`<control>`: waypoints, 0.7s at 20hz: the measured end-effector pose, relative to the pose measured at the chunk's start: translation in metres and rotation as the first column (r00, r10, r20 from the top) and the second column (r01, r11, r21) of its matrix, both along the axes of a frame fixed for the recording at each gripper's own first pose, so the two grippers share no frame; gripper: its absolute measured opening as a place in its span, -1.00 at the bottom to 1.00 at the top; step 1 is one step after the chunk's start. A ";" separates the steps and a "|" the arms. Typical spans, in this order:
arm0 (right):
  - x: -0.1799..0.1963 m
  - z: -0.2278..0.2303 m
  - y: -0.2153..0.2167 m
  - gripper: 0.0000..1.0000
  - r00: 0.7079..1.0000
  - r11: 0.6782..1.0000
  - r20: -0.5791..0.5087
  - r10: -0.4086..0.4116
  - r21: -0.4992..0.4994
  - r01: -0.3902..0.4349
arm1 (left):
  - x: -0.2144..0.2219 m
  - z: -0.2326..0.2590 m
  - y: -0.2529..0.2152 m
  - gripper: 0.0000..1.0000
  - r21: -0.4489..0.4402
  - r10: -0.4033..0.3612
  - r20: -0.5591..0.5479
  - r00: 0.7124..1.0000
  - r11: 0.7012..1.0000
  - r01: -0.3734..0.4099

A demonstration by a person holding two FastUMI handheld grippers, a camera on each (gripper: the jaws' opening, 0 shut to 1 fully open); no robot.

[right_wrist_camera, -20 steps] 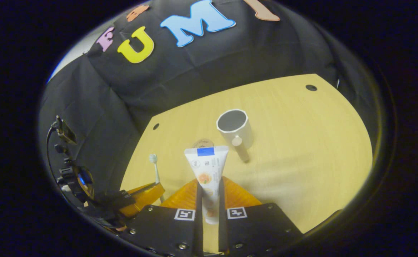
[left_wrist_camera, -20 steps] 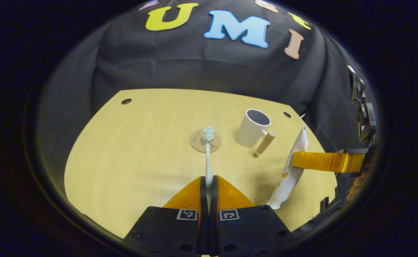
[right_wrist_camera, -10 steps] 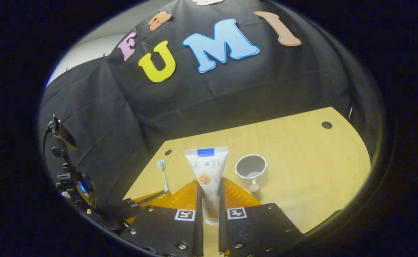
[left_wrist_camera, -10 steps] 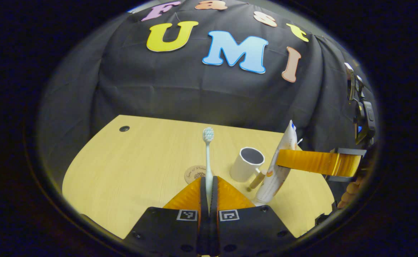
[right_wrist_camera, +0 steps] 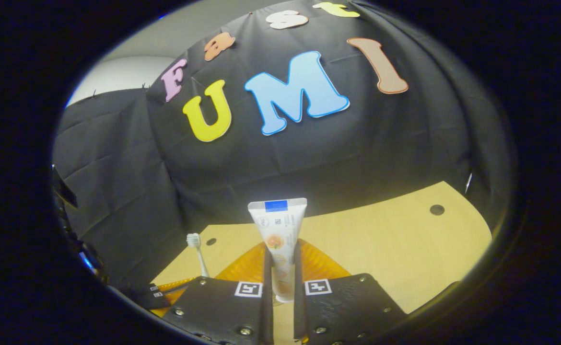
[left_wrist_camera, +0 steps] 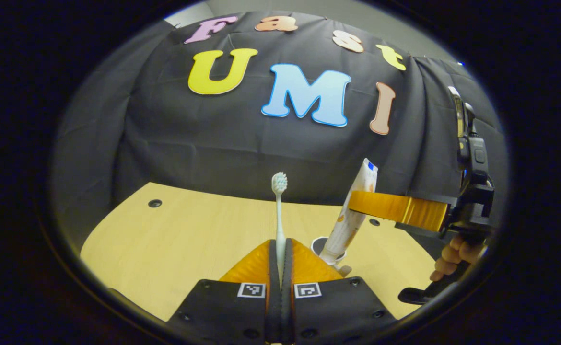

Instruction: Put the toothbrush and toothpaste on the desktop into the cup, then pick up the cup and place it on the coaster on the desktop.

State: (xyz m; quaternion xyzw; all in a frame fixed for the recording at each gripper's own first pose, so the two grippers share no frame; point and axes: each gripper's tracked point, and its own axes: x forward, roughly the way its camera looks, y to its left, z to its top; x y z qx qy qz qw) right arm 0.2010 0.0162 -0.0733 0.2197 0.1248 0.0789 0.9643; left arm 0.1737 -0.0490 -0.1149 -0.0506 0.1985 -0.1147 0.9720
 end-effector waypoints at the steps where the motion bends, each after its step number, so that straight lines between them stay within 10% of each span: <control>1: 0.006 -0.002 -0.006 -0.65 1.000 1.000 0.009 -0.018 -0.013 0.018 | 0.003 0.004 -0.004 -0.85 -0.003 -0.010 0.014 1.000 1.000 0.010; 14: 0.033 -0.091 -0.007 -0.65 0.991 0.979 -0.132 -0.003 -0.203 -0.024 | 0.004 0.017 -0.005 -0.86 -0.009 -0.012 0.068 0.998 1.000 0.012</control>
